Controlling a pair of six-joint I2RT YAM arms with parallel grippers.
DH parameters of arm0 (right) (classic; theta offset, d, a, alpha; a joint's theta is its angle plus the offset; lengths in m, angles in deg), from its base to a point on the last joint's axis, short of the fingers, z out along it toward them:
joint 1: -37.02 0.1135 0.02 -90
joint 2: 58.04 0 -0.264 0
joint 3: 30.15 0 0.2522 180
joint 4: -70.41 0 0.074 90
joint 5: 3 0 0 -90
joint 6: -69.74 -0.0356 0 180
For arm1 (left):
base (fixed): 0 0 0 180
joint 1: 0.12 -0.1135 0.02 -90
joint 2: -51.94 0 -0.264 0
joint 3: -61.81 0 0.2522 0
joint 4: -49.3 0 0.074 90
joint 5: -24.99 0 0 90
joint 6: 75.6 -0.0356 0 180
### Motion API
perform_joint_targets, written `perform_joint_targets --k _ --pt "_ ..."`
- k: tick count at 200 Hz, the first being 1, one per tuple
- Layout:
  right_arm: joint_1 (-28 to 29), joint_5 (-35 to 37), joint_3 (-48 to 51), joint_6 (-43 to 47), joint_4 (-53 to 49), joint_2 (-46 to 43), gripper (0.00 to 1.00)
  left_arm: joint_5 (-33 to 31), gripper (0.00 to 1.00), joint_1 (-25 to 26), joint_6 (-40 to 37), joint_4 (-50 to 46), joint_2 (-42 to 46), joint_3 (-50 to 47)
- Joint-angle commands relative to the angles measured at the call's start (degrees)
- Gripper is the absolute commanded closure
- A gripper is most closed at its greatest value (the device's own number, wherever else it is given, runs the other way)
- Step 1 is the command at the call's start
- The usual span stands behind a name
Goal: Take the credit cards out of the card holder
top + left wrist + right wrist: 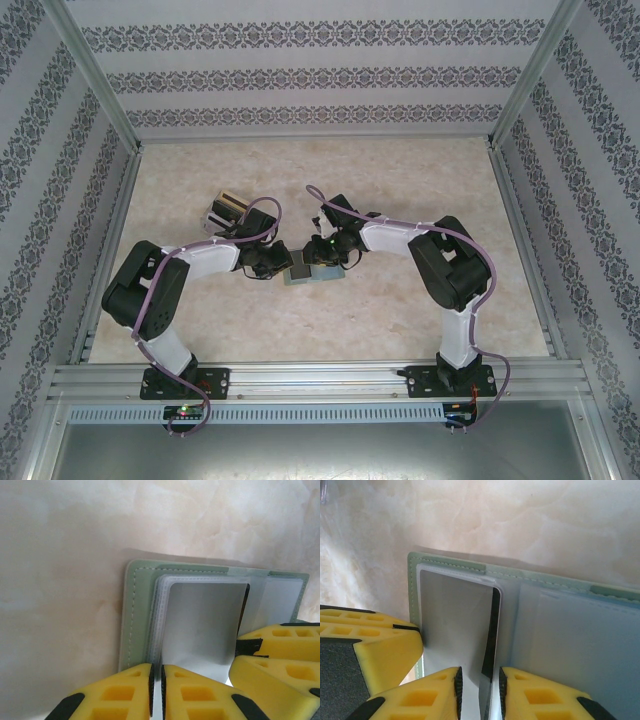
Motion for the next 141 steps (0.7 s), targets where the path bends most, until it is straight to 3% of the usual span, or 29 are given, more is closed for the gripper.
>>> perform_joint_targets --k 1,68,141 --pt "-0.42 -0.04 0.18 0.42 -0.24 1.55 0.7 2.45 0.85 -0.41 -0.37 1.76 -1.25 1.69" --pt "-0.73 -1.17 0.57 0.24 0.55 1.55 0.69 4.6 0.85 -0.36 -0.84 2.51 -3.15 2.23" --pt "-4.03 -6.38 5.38 -0.26 6.92 -2.68 0.68 -1.1 0.86 -0.33 -2.72 -3.87 -2.92 3.13"
